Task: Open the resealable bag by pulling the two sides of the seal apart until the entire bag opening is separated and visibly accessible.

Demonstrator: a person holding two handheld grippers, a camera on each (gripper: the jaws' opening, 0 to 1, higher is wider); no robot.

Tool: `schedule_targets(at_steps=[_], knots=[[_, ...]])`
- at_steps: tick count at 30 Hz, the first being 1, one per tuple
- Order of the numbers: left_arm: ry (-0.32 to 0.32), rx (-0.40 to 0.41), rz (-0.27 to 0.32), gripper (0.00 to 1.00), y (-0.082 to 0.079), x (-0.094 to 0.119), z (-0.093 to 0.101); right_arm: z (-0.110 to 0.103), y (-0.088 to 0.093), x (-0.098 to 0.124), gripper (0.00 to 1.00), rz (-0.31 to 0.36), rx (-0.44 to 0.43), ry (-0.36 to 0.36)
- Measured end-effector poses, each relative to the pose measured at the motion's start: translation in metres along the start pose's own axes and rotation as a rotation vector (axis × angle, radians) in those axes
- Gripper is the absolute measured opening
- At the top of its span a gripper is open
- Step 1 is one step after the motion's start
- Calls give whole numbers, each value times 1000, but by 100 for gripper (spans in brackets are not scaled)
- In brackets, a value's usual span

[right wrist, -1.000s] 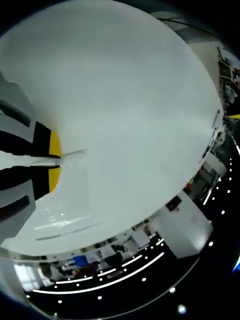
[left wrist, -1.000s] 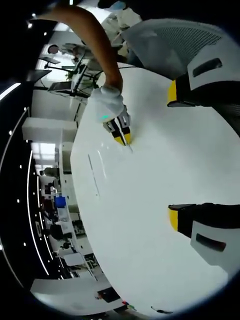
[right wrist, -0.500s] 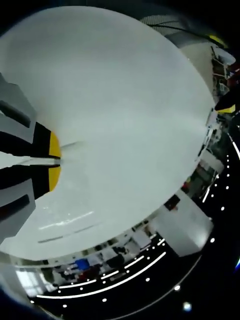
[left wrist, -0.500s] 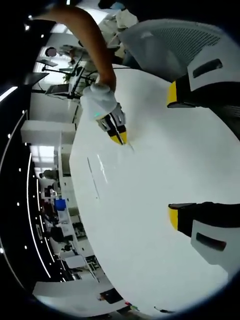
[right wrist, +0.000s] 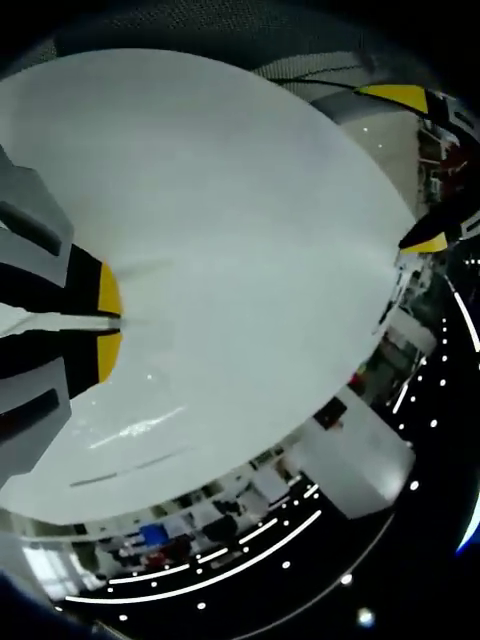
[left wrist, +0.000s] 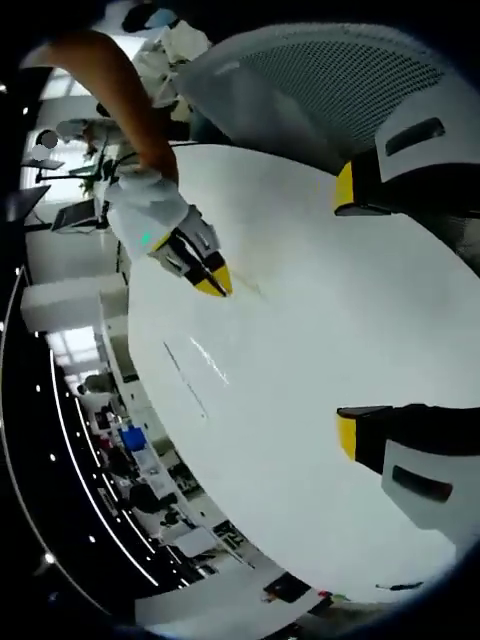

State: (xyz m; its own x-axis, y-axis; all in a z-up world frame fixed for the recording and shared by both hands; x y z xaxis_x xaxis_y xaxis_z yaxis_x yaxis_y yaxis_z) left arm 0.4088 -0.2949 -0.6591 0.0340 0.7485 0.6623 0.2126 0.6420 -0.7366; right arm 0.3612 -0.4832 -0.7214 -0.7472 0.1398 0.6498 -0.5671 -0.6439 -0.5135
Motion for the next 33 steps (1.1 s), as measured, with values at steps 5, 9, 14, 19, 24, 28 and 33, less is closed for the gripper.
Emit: schedule_targets(at_steps=[5, 9, 14, 19, 24, 28, 33], knots=[[18, -54, -15, 77, -2, -6, 11, -6, -6, 13, 0, 20, -24, -7], [32, -65, -6, 76, -5, -8, 18, -11, -10, 23, 0, 32, -36, -13], [16, -114, -28, 70, -4, -8, 21, -17, -16, 34, 0, 45, 9, -22], [21, -123, -15, 67, -8, -10, 24, -24, -23, 40, 0, 58, 52, -33], [38, -173, -21, 66, -8, -12, 32, -32, -35, 48, 0, 82, 86, -49], [44, -193, -22, 65, -9, -14, 35, -38, -42, 53, 0, 96, 89, -70], [54, -253, -17, 62, -15, -16, 36, -49, -55, 60, 0, 124, 51, -120]])
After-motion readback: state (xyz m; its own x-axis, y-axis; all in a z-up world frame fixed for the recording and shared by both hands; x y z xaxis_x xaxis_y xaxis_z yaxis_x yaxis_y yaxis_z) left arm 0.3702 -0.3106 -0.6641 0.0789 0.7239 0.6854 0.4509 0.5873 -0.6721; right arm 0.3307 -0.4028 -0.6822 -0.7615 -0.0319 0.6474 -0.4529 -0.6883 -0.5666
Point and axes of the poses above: the point that each gripper's makers call its tool centre point, and the gripper's own axes: x roughly backward along the fingers, z roughly to its right, y roughly out of its underside, the point moved 3 cm from there along x, roughly backward along the fingers, and after that the axes turned 4 degrees about y, right-handed, at the moved point
